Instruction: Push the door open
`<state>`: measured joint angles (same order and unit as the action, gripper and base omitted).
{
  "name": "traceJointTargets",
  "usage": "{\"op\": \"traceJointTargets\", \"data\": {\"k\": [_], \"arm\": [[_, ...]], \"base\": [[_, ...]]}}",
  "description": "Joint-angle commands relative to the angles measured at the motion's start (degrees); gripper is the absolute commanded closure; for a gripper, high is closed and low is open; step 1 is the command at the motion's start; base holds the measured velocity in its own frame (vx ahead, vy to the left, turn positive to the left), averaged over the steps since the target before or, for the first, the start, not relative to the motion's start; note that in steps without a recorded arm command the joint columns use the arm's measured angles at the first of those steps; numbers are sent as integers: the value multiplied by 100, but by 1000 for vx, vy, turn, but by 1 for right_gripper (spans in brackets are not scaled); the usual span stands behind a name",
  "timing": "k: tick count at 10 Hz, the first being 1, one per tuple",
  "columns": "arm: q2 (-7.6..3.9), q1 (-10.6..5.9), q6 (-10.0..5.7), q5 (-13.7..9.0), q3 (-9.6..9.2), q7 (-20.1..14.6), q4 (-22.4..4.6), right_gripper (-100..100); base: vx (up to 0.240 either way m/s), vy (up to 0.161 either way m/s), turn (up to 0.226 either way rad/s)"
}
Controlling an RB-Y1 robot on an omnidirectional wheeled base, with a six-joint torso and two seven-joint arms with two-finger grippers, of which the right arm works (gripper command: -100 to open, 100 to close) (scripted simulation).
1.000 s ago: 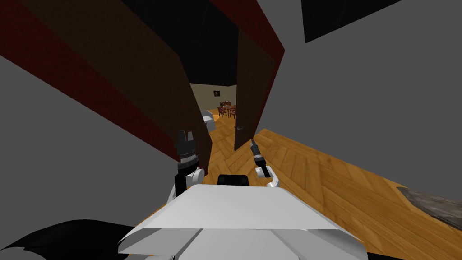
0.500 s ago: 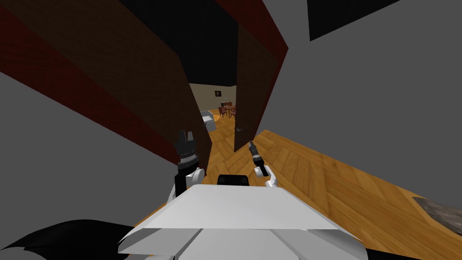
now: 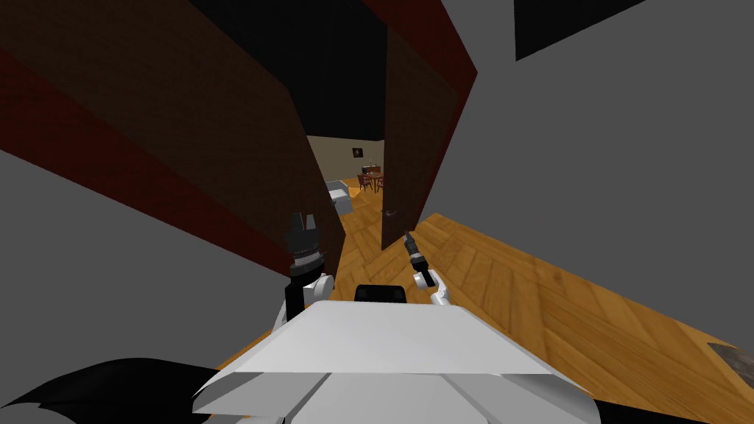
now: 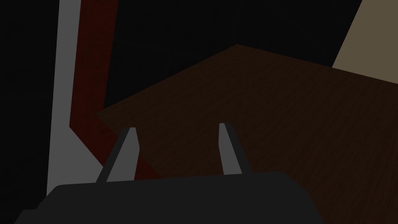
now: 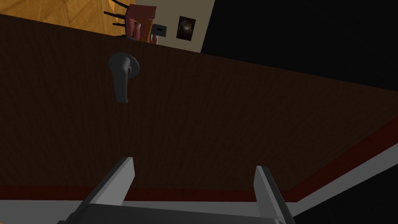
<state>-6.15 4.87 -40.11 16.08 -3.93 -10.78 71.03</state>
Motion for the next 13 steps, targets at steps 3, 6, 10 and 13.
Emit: {"op": "traceJointTargets", "data": {"k": [3,6,10,13], "arm": [[14,-181,-120,84,-49,-113,-438,-100],[32,-373,-241,170,-99,-230,-895,-100],[52,-561,-360,255,-148,-345,-1343,-100],[81,-733,-468,332,-192,-449,-1752,-100]], "base": [[81,-74,44],[121,-93,58],[76,-67,43],[87,-71,46]]}}
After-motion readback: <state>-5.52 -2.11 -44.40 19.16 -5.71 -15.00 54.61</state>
